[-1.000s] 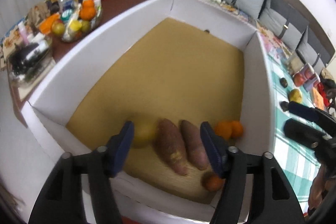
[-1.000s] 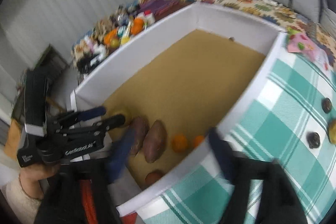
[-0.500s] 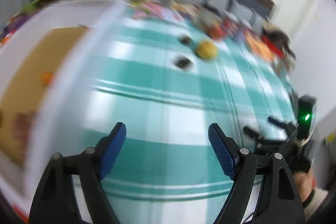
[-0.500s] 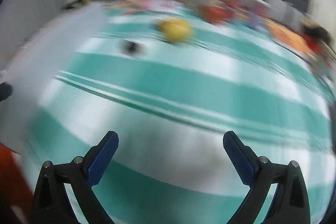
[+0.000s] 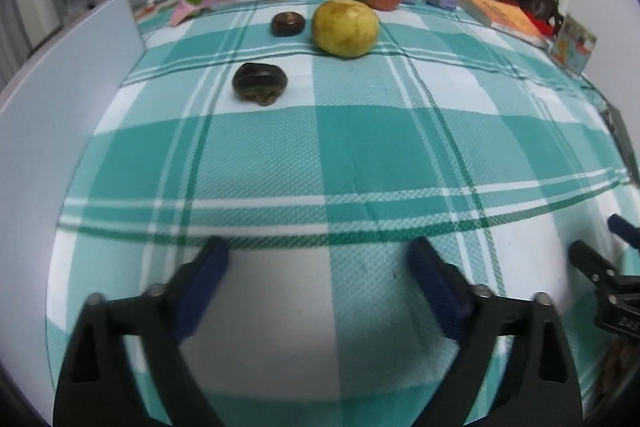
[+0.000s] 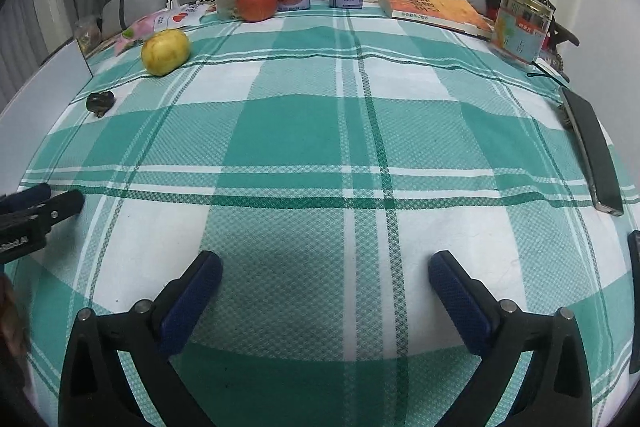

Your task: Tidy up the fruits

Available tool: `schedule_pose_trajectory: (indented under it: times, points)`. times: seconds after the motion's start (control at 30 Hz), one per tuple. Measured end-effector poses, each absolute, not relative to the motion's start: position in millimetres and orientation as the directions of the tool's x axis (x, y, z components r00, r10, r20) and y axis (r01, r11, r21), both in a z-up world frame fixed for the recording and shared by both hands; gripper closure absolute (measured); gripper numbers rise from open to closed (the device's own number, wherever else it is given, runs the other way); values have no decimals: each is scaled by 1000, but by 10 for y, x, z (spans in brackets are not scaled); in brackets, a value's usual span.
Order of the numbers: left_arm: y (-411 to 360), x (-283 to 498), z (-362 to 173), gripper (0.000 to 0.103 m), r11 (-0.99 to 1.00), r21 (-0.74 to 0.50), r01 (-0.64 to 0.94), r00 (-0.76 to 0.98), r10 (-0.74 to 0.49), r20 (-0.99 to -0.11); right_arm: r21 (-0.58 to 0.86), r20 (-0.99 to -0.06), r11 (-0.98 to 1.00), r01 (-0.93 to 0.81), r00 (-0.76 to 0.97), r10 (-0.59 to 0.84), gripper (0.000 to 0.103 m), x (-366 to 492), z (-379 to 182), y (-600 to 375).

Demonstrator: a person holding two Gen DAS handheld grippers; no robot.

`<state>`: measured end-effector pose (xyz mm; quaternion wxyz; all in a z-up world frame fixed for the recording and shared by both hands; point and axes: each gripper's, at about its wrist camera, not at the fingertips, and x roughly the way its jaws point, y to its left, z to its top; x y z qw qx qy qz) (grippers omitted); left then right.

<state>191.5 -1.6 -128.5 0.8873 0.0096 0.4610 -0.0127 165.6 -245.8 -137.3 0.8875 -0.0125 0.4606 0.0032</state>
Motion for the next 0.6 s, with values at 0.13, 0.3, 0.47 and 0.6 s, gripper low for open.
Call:
schedule_pose_trajectory:
  times: [0.13,0.3,0.47,0.6]
  points:
    - [17,1929,-1307,0,1000,0,29,593,-17,-805,-21,-817,1000,-17,576,-7,0,1649,-1387,-2465]
    - [17,1947,-1313,0,1000,-2,28,593,-19,-805,-21,-817,1000,-17,576,-7,0,1648,-1390,-2465]
    - [16,1945,-1314,0,1000,-2,28,593,-18,-805,-21,-817,1000,-17,576,-7,0,1649,-1390,-2464]
    - [17,1943,-1314,0,1000,-2,28,593,-18,-805,-21,-817,1000,-17,576,-7,0,1650,-1391,-2466]
